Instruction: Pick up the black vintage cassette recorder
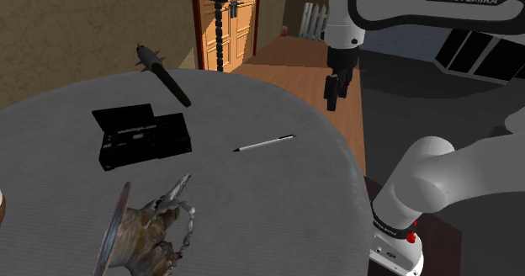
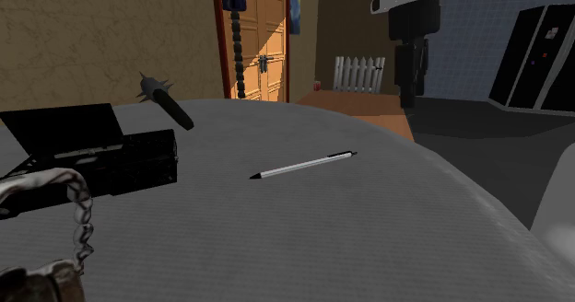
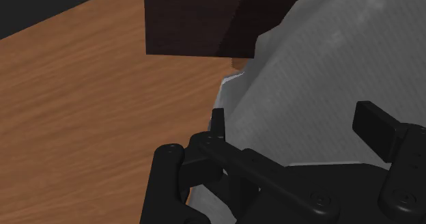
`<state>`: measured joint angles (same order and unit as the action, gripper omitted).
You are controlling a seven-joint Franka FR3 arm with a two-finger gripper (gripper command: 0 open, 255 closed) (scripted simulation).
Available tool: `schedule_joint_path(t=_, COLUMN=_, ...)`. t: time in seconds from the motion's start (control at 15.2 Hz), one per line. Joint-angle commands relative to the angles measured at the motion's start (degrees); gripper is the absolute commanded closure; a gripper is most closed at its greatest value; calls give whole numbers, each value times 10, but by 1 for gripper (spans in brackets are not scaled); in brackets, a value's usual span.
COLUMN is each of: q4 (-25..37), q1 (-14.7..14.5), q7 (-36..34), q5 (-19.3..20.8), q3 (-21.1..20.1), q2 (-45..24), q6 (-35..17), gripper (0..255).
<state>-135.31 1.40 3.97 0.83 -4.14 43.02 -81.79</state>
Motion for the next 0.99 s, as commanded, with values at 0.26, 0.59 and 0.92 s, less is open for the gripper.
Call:
schedule_joint_path(t=0.26, q4=48, q1=-20, q7=20, q5=0, q3=-19, q2=-73, q6=-42, gripper=0)
schedule_joint_path(t=0.59, q4=116, q1=-42, q7=43, q5=6, q3=-46, q2=-161, q6=-82, gripper=0)
schedule_joint_path(t=0.92, q4=194, q1=-62, q7=63, q5=18, q3=-75, q2=-245, q6=-108, gripper=0)
